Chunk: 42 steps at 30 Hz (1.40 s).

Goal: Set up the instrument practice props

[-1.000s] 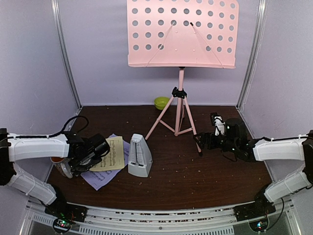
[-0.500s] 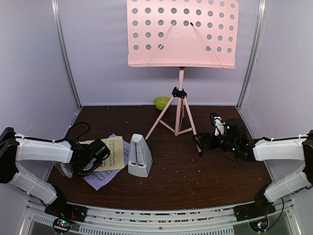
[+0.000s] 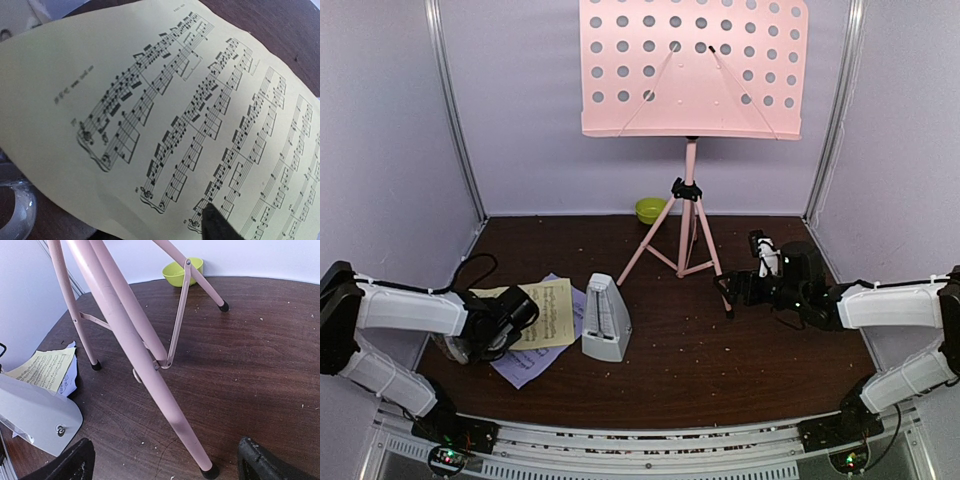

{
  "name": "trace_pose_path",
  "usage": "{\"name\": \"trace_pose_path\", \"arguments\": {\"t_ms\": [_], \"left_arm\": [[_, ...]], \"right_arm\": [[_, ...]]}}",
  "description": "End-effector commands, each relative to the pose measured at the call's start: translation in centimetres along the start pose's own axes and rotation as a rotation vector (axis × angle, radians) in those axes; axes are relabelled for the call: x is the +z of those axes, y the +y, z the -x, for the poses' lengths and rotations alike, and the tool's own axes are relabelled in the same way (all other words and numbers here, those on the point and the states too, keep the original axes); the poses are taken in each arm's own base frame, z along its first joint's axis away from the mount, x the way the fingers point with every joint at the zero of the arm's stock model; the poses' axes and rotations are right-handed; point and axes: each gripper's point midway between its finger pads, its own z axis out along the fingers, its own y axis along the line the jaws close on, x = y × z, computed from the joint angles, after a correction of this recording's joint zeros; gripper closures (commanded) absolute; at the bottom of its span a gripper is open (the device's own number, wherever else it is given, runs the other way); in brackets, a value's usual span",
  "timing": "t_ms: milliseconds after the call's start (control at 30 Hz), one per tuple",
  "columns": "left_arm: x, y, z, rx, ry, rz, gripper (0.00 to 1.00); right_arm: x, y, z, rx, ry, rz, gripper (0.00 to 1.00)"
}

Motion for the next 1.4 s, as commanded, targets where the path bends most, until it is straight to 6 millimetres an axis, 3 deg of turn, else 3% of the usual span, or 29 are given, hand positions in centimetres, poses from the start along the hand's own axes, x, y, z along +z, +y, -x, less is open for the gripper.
{"name": "trace_pose_path", "arguments": {"t_ms": [0, 133, 167, 467, 700, 900, 1133, 1267, 1367], "left_arm": [[-0.3, -0.3, 1.8, 0.013, -0.082, 0.010, 0.62], [-1.3, -1.0, 3.7, 0.048, -0.151, 0.007, 0.97], [-1.6, -1.3, 4.2, 0.057, -0.167, -0.001, 1.00], [-6.4, -5.3, 9.7, 0.257, -0.329, -0.131, 1.00], [-12.3, -8.7, 13.3, 0.473, -0.421, -0.323, 1.00], [-20.0, -11.4, 15.3, 0.615, -0.524, -0.647, 1.00], [-30.2, -13.4, 15.3, 0.835, -0.582, -1.044, 1.00], [-36.1, -12.9, 14.3, 0.942, -0.595, -1.294, 1.00], [-39.4, -12.0, 13.8, 0.959, -0.593, -1.437, 1.00]], "right_arm": [[-0.4, 0.4, 1.4, -0.002, -0.030, 0.008, 0.00], [-0.7, 0.5, 1.8, 0.007, -0.044, 0.009, 0.00], [-0.8, 0.6, 2.0, 0.010, -0.050, 0.010, 0.00], [-2.2, 0.4, 4.3, 0.079, -0.131, -0.023, 0.00], [-3.9, 3.9, 6.2, 0.035, -0.182, 0.153, 0.00], [-6.3, 7.1, 8.1, -0.023, -0.240, 0.299, 0.00], [-9.7, 9.7, 10.1, -0.065, -0.320, 0.406, 0.01], [-11.2, 10.8, 10.8, -0.092, -0.343, 0.443, 0.01], [-11.9, 11.6, 11.1, -0.121, -0.348, 0.460, 0.01]]}}
